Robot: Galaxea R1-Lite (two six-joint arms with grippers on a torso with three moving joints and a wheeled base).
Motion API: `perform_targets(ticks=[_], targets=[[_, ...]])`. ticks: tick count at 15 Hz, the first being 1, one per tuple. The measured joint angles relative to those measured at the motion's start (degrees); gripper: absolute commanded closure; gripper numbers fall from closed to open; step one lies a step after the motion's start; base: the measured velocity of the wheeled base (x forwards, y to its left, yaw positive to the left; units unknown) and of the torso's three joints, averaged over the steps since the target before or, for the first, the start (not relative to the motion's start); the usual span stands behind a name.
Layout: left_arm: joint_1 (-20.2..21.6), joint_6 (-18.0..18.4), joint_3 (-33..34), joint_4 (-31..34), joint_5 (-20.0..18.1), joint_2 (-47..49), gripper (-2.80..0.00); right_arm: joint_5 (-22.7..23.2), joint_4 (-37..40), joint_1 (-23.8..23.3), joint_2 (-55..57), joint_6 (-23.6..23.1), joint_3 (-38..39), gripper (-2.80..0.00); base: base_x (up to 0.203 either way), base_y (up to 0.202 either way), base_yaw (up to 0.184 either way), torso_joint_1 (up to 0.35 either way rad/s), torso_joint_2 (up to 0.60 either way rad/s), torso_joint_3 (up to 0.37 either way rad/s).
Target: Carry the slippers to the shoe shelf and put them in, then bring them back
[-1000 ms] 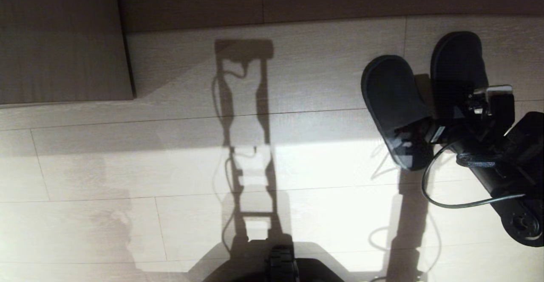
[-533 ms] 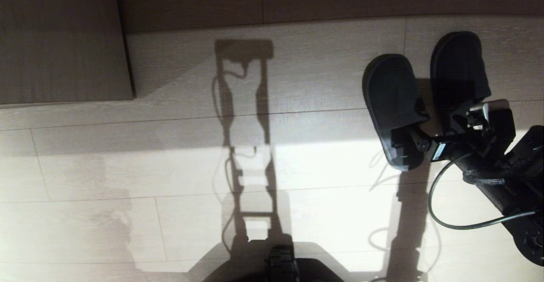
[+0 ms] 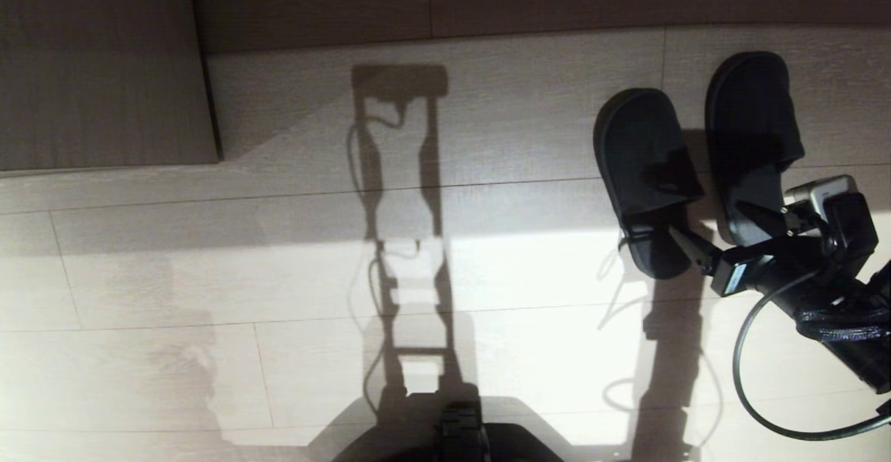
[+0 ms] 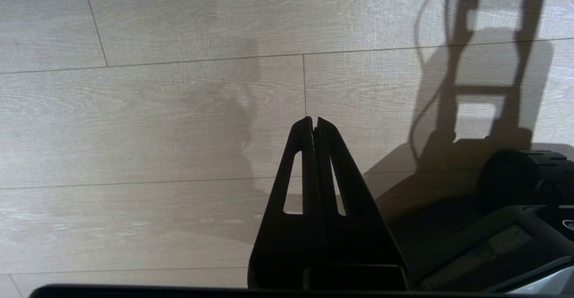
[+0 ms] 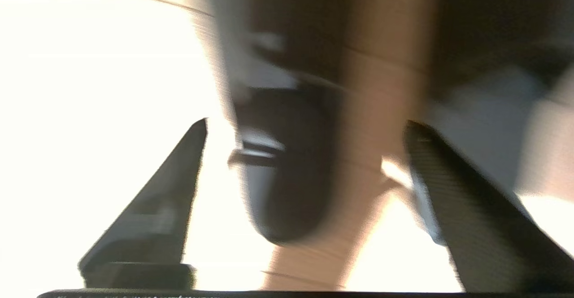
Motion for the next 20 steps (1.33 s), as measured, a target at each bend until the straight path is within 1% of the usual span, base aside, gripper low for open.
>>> perform_targets(ticks=[2, 3, 5, 6, 9, 11, 12, 17, 20], targets=[[-0.05, -0.02, 0.0, 0.01, -0.02, 0.0, 0.0, 0.9, 3.03, 5.21, -1.04, 0.05, -1.98, 0.0, 0.0, 0.0, 0.0, 0.0, 0.0, 0.0], [-0.07, -0.02, 0.0, 0.02, -0.03, 0.0, 0.0, 0.15, 6.66, 8.24, -1.39, 0.11, -3.42, 0.0, 0.0, 0.0, 0.0, 0.0, 0.0, 0.0], [-0.07, 0.0, 0.0, 0.05, -0.02, 0.0, 0.0, -3.25, 13.81, 12.24, -0.71, 0.06, -7.23, 0.0, 0.0, 0.0, 0.0, 0.0, 0.0, 0.0], [-0.07, -0.01, 0.0, 0.05, -0.02, 0.0, 0.0, -5.26, 15.06, 13.47, 0.91, -0.16, -9.35, 0.0, 0.0, 0.0, 0.0, 0.0, 0.0, 0.0], [-0.02, 0.0, 0.0, 0.06, 0.01, 0.0, 0.0, -11.26, 14.67, 15.91, 8.0, -2.44, -15.62, 0.0, 0.0, 0.0, 0.0, 0.0, 0.0, 0.0], [-0.02, -0.01, 0.0, -0.02, -0.02, 0.0, 0.0, -13.35, 12.7, 16.04, 12.37, -3.79, -19.21, 0.0, 0.0, 0.0, 0.0, 0.0, 0.0, 0.0], [-0.02, -0.02, 0.0, -0.02, -0.02, 0.0, 0.0, -13.66, 12.0, 15.91, 13.97, -4.02, -20.29, 0.0, 0.0, 0.0, 0.0, 0.0, 0.0, 0.0], [-0.02, -0.02, 0.0, 0.02, -0.02, 0.0, 0.0, -13.9, 11.27, 10.52, 18.25, -5.71, -28.63, 0.0, 0.0, 0.0, 0.0, 0.0, 0.0, 0.0], [-0.02, -0.02, 0.0, 0.02, -0.02, 0.0, 0.0, -13.34, 10.97, 8.5, 18.72, -6.04, -30.54, 0.0, 0.0, 0.0, 0.0, 0.0, 0.0, 0.0]])
